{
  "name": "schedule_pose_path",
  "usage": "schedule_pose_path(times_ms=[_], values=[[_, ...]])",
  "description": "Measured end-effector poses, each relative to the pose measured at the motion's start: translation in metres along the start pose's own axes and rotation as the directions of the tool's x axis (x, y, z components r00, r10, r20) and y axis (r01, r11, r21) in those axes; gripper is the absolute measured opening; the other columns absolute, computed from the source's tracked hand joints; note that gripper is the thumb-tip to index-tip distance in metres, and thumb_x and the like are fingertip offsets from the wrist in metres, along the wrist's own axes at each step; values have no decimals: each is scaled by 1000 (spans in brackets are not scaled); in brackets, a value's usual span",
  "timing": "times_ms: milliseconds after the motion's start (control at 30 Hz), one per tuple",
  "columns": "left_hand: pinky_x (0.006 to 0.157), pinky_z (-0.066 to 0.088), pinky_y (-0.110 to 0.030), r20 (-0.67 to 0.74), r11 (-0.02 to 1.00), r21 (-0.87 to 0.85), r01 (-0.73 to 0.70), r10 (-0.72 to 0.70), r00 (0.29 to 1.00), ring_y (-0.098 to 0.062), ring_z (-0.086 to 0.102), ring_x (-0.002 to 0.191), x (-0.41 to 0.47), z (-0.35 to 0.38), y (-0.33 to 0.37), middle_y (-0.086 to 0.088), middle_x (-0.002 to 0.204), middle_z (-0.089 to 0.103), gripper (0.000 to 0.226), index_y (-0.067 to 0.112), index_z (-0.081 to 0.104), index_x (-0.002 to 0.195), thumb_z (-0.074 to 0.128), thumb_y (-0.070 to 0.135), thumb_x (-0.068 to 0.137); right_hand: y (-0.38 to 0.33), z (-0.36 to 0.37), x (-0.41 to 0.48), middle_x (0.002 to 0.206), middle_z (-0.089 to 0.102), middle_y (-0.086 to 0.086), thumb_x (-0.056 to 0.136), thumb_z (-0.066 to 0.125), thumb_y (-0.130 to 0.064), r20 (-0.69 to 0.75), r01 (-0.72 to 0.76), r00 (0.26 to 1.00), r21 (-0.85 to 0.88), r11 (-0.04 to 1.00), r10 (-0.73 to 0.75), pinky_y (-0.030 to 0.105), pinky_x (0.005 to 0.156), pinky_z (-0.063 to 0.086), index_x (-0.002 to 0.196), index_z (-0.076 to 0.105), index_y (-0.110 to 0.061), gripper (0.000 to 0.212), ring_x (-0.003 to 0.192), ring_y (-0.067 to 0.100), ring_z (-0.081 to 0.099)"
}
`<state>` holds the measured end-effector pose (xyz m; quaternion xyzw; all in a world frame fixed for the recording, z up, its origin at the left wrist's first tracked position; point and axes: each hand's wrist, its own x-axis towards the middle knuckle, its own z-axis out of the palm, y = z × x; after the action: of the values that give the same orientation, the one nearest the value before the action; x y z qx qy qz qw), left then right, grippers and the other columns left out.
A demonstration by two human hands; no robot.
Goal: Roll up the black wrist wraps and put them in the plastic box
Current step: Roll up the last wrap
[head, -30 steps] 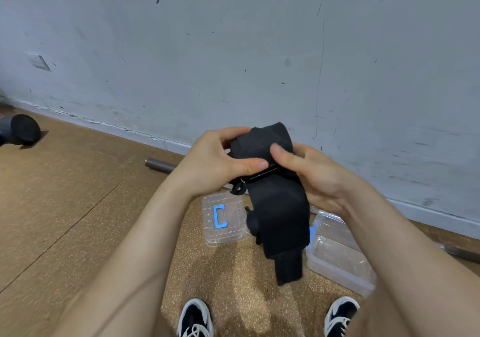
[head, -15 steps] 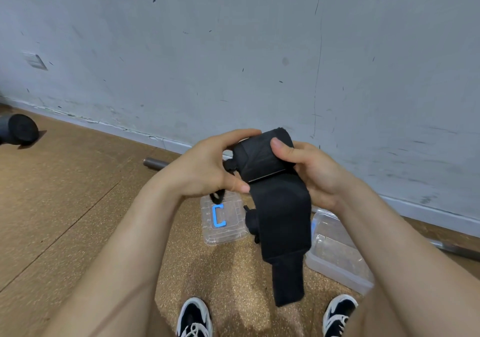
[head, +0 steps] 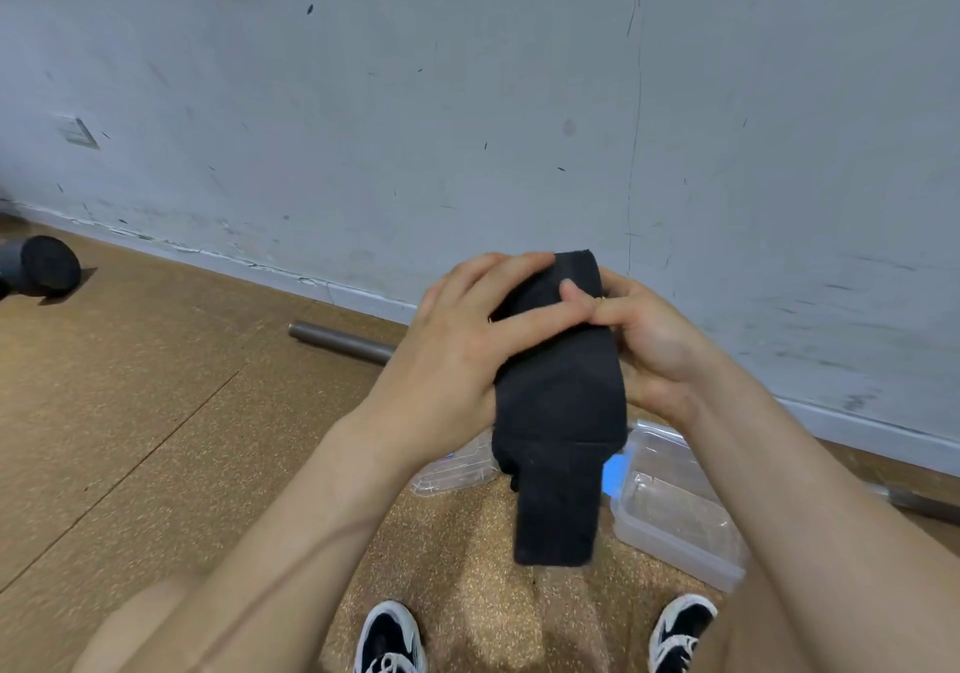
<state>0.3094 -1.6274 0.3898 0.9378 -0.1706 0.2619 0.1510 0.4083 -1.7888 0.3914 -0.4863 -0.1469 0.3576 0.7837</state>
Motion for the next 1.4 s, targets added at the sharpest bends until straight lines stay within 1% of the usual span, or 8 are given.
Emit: schedule_pose_path(times_ms=[267, 433, 600, 800, 967, 1100, 1267, 1400], values=[[104, 48, -42, -64, 991, -126, 54, -62, 996, -19, 53, 133, -1, -4, -1, -1, 137, 62, 29, 21, 74, 114, 73, 20, 85, 2, 3, 0, 119, 66, 17, 82, 66, -8, -28, -8, 1000, 57, 998, 10, 37, 70, 59, 131, 55, -20, 51, 97, 31, 66], [99, 52, -35, -71, 950, -284, 129, -155, 985, -1, 56, 125, 1, -7, -3, 7, 127, 67, 27, 29, 73, 107, 74, 20, 82, 4, 6, 0, 98, 65, 12, 93, 55, 4, -35, 30, 999, 14, 999, -30, 27, 57, 56, 123, 59, -25, 42, 71, 21, 67], [95, 49, -20, -79, 965, -239, 109, -131, 988, 0, 59, 117, 3, -13, -1, 7, 122, 70, 30, 24, 76, 106, 57, 36, 86, 1, 2, -3, 63, 64, 2, 89, 38, 22, -2, 38, 999, -176, 984, -39, 24, 49, 52, 131, 52, -35, 72, 52, 13, 61], [57, 49, -36, -182, 962, -209, 177, -216, 959, -7, 63, 67, 4, -14, -9, 11, 73, 67, 14, 21, 75, 97, 69, 11, 89, -1, 4, -4, 88, 65, 22, 83, 41, 25, 68, -8, 997, -289, 957, 29, 33, 54, 60, 125, 55, -24, 66, 58, 32, 68], [82, 48, -14, -233, 855, -444, 269, -400, 886, -8, 61, 104, 14, -14, -4, 12, 104, 70, 18, 21, 75, 95, 70, 5, 87, 2, 10, -2, 100, 63, 25, 88, 45, 20, 141, 46, 990, -199, 979, -18, 39, 63, 62, 112, 55, -24, 51, 72, 39, 71], [64, 50, -11, -36, 572, -725, 384, -587, 809, 7, 65, 76, 21, -15, 2, 21, 75, 71, 24, 31, 69, 84, 65, 8, 92, 5, 10, -2, 94, 66, 24, 91, 43, 13, 147, 44, 989, -200, 979, -15, 37, 63, 63, 108, 55, -24, 42, 70, 38, 71], [65, 49, -9, -48, 545, -757, 362, -598, 800, 10, 65, 75, 21, -15, 2, 27, 72, 70, 31, 34, 67, 81, 66, 4, 90, 5, 15, -4, 109, 63, 22, 90, 57, -19, 117, 18, 993, -68, 998, -10, 49, 68, 61, 97, 58, -23, 7, 88, 43, 70], [66, 52, -17, -48, 539, -753, 377, -616, 786, 1, 69, 77, 18, -12, 3, 20, 76, 73, 27, 31, 69, 85, 69, 3, 87, 3, 15, -4, 103, 65, 19, 101, 51, -25, 51, 60, 997, -207, 977, -50, 48, 63, 62, 93, 56, -21, 10, 84, 41, 71]])
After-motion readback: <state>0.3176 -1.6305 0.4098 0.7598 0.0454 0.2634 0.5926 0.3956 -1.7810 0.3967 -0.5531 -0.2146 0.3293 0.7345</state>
